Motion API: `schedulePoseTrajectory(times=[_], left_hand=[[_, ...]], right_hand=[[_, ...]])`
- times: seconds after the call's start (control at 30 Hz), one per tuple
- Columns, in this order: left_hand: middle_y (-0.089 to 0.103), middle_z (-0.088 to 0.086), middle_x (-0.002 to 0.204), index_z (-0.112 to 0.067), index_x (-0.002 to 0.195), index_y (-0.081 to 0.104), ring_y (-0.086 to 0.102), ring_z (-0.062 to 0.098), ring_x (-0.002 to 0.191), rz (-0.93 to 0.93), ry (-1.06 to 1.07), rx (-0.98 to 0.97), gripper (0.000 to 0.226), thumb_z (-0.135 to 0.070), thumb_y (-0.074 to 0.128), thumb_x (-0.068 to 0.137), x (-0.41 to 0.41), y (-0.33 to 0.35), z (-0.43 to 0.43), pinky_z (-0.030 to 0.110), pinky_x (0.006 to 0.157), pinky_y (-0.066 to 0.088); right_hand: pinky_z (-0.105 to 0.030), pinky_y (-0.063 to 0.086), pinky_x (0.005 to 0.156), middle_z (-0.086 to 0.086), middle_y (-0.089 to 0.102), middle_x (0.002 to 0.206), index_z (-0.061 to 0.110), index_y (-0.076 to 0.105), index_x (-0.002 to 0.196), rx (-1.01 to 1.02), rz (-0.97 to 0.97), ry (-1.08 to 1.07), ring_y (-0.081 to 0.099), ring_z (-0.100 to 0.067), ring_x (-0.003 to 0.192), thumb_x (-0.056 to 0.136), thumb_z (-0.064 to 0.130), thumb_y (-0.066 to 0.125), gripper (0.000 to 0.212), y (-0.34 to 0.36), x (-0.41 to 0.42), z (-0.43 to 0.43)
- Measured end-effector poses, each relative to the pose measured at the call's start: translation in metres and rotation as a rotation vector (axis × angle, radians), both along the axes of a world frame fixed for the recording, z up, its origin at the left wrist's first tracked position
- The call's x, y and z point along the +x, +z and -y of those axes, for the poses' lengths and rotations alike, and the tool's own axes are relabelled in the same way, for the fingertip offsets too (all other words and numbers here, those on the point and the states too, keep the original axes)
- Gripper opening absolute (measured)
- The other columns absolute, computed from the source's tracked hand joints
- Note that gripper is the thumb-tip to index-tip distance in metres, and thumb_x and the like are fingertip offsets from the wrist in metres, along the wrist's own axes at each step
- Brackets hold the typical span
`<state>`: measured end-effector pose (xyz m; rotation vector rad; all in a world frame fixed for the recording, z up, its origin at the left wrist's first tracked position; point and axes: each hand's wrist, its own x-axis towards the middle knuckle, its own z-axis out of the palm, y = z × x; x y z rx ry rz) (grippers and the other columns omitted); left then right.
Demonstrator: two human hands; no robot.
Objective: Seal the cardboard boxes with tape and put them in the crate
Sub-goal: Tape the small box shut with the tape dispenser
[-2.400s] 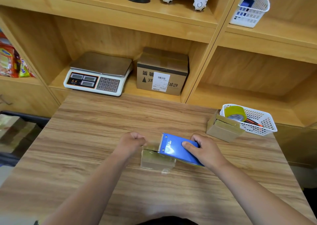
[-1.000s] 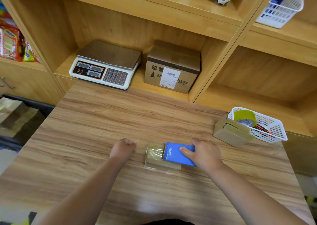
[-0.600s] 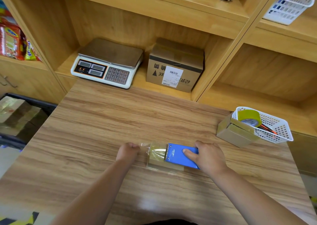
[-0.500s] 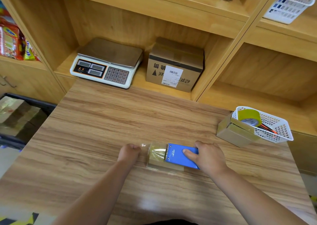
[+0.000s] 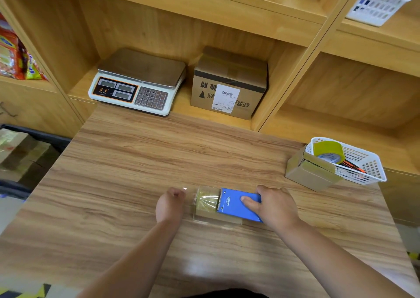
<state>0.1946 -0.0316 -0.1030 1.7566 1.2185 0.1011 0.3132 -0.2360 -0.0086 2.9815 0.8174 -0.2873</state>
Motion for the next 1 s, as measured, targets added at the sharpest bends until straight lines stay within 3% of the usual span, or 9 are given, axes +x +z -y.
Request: schedulePoseTrajectory(times=[0.2, 0.5, 0.57, 0.63, 0.67, 0.77, 0.83, 0.9, 1.0], left_hand=[[0.068, 0.018, 0.086, -0.003, 0.086, 0.067, 0.058, 0.034, 0.088, 0.021, -0.009, 0.067, 0.021, -0.016, 0.051, 0.092, 0.006, -0.005, 0.021, 0.033, 0.067, 0.038], [0.058, 0.001, 0.085, -0.012, 0.088, 0.056, 0.046, 0.027, 0.098, 0.044, -0.201, 0.147, 0.017, -0.014, 0.04, 0.093, 0.003, -0.01, 0.029, 0.034, 0.073, 0.035], [0.054, 0.007, 0.105, -0.012, 0.109, 0.056, 0.046, 0.03, 0.107, 0.018, -0.224, 0.173, 0.02, -0.018, 0.042, 0.095, 0.002, -0.01, 0.028, 0.037, 0.082, 0.038], [0.044, 0.012, 0.122, -0.014, 0.135, 0.041, 0.045, 0.032, 0.114, -0.02, -0.187, 0.147, 0.043, -0.021, 0.05, 0.094, 0.0, -0.008, 0.026, 0.041, 0.087, 0.041], [0.042, 0.012, 0.124, -0.015, 0.138, 0.037, 0.047, 0.032, 0.113, -0.041, -0.192, 0.15, 0.049, -0.017, 0.052, 0.091, 0.0, -0.009, 0.024, 0.04, 0.085, 0.042], [0.054, 0.007, 0.118, -0.014, 0.122, 0.057, 0.055, 0.028, 0.105, -0.003, -0.29, 0.189, 0.036, -0.005, 0.047, 0.089, -0.001, -0.01, 0.024, 0.034, 0.079, 0.044], [0.065, 0.003, 0.109, -0.013, 0.113, 0.065, 0.06, 0.024, 0.102, 0.199, -0.137, 0.072, 0.029, -0.007, 0.044, 0.094, -0.003, -0.005, 0.034, 0.029, 0.081, 0.044], [0.063, -0.004, 0.116, -0.014, 0.123, 0.061, 0.057, 0.015, 0.114, 0.414, 0.051, -0.159, 0.031, -0.011, 0.042, 0.099, -0.006, 0.002, 0.05, 0.022, 0.094, 0.041], [0.042, -0.021, 0.136, -0.027, 0.142, 0.04, 0.036, -0.003, 0.128, 0.432, -0.099, -0.254, 0.044, -0.025, 0.047, 0.098, -0.012, 0.003, 0.066, 0.011, 0.102, 0.025]], right_hand=[[-0.031, 0.023, 0.064, 0.011, 0.041, 0.056, 0.025, 0.045, 0.075, -0.021, 0.017, 0.004, 0.039, -0.019, 0.064, 0.085, 0.07, 0.039, 0.046, -0.001, 0.0, -0.001], [-0.031, 0.022, 0.065, 0.011, 0.04, 0.055, 0.024, 0.046, 0.075, -0.026, 0.02, -0.005, 0.031, -0.014, 0.057, 0.086, 0.068, 0.04, 0.046, -0.003, 0.0, -0.001], [-0.03, 0.022, 0.066, 0.011, 0.04, 0.055, 0.024, 0.045, 0.075, -0.029, 0.017, -0.005, 0.033, -0.015, 0.058, 0.086, 0.068, 0.04, 0.046, -0.002, -0.001, -0.001], [-0.029, 0.022, 0.066, 0.011, 0.04, 0.056, 0.023, 0.044, 0.074, -0.025, 0.019, 0.0, 0.035, -0.016, 0.058, 0.086, 0.067, 0.04, 0.046, -0.002, -0.002, 0.0], [-0.029, 0.022, 0.067, 0.01, 0.041, 0.057, 0.023, 0.044, 0.074, -0.023, 0.022, 0.002, 0.036, -0.018, 0.059, 0.087, 0.067, 0.04, 0.046, -0.002, -0.002, 0.0], [-0.029, 0.022, 0.068, 0.009, 0.044, 0.06, 0.023, 0.045, 0.075, -0.03, 0.03, 0.008, 0.037, -0.018, 0.06, 0.087, 0.067, 0.04, 0.046, -0.002, -0.002, -0.001], [-0.029, 0.022, 0.068, 0.008, 0.045, 0.06, 0.023, 0.046, 0.075, -0.032, 0.03, 0.01, 0.037, -0.018, 0.059, 0.086, 0.067, 0.04, 0.046, -0.003, -0.001, 0.0], [-0.029, 0.022, 0.068, 0.01, 0.043, 0.057, 0.023, 0.045, 0.073, -0.021, 0.023, 0.006, 0.034, -0.015, 0.055, 0.087, 0.068, 0.039, 0.047, -0.004, 0.0, 0.0], [-0.029, 0.023, 0.068, 0.01, 0.041, 0.054, 0.025, 0.04, 0.069, 0.0, 0.018, 0.016, 0.032, -0.01, 0.051, 0.087, 0.067, 0.039, 0.046, -0.006, 0.001, 0.002]])
